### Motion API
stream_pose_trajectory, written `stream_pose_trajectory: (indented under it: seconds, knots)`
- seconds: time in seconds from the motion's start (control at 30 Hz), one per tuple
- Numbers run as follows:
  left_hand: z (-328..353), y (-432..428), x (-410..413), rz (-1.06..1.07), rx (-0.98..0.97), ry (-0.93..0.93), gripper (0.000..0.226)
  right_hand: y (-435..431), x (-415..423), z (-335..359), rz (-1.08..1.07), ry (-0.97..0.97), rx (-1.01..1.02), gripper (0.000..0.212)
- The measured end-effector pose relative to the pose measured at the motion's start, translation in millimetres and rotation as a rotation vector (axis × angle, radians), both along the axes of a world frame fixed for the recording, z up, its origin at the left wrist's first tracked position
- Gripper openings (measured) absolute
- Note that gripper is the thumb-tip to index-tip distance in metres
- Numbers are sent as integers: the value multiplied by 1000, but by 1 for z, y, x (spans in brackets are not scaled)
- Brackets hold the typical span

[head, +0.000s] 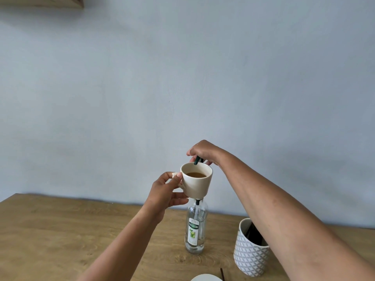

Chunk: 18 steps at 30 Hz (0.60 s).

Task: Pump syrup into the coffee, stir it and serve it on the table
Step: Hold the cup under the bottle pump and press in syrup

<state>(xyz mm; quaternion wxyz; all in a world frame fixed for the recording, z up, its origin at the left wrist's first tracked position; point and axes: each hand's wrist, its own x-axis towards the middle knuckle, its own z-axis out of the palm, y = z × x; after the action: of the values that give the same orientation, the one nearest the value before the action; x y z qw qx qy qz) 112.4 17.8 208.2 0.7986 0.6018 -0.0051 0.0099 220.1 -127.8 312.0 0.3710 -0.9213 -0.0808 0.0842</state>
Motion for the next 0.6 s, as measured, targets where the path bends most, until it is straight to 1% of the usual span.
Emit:
stream_pose_trajectory:
  seconds: [0.1,0.23,0.4,0.6]
  knots:
    - [0,2,-1,6,1,4,23,-1,-1,4,-2,-4,-48,35]
    - [2,5,-2,9,6,4,24,-4,-3,11,26,-13,-49,38]
    - [1,10,-4,18,12,9,23,-4,-5,13,46,1,-56,33]
    - [1,10,-2,13,2,6,23,-4,-2,8,19,36,-20,33]
